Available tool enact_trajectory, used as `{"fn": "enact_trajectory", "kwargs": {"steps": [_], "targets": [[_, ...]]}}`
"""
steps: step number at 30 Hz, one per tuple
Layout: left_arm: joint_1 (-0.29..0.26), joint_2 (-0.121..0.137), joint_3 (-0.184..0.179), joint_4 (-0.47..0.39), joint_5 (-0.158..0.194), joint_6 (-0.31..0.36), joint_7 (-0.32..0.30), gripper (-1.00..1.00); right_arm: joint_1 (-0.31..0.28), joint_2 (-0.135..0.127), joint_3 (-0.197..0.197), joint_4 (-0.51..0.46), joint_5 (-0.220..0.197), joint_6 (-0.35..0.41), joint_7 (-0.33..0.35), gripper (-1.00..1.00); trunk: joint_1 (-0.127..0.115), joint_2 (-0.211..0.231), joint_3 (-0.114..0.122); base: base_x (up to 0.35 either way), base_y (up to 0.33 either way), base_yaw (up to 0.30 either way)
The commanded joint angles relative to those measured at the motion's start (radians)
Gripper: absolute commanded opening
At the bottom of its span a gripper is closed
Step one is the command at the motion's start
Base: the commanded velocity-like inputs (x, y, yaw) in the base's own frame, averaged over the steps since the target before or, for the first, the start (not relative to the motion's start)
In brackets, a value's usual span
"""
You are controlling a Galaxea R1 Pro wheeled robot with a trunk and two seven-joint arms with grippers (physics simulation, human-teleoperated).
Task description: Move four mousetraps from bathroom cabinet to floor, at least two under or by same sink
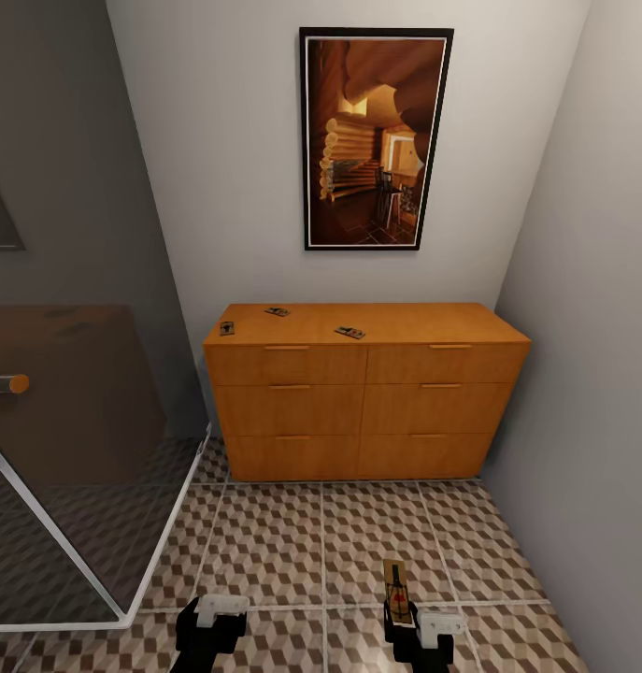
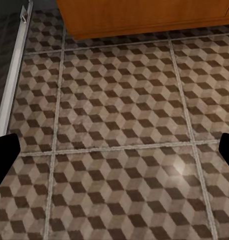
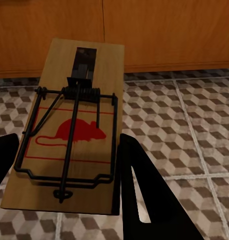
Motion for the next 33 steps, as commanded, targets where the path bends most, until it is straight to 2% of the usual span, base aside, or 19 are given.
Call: {"fn": "enact_trajectory", "kwargs": {"steps": [1,16,22,25,29,33], "targets": [[-0.001,0.001,-0.004,0.001,-0.001,-0.003,0.008,1.0,-0.001,0.0,-0.002,0.001,0.008,-0.002,-0.005,-1.0,0.0,0.0,-0.001,0.0,0.0,0.0],[-0.001,0.0,-0.004,0.006,0.002,-0.003,0.008,1.0,0.0,0.0,-0.002,0.001,0.008,-0.002,-0.005,-1.0,0.0,0.0,-0.001,0.0,0.0,0.0],[0.0,-0.003,-0.004,0.062,0.005,-0.003,0.008,1.0,-0.001,0.0,-0.002,0.001,0.008,-0.002,-0.005,-1.0,0.0,0.0,-0.001,0.0,0.0,0.0],[-0.001,-0.003,-0.004,0.11,0.005,-0.003,0.008,1.0,-0.001,0.001,-0.002,0.001,0.008,-0.002,-0.005,-1.0,0.0,0.0,-0.001,0.0,0.0,0.0],[-0.001,-0.004,-0.003,0.228,0.008,-0.001,0.009,1.0,-0.001,0.0,-0.002,0.001,0.008,-0.002,-0.005,-1.0,0.0,0.0,-0.001,0.0,0.0,0.0],[-0.001,0.001,-0.002,0.413,0.01,-0.003,0.006,1.0,-0.001,0.0,-0.002,0.001,0.008,-0.002,-0.005,-1.0,0.0,0.0,-0.001,0.0,0.0,0.0]]}}
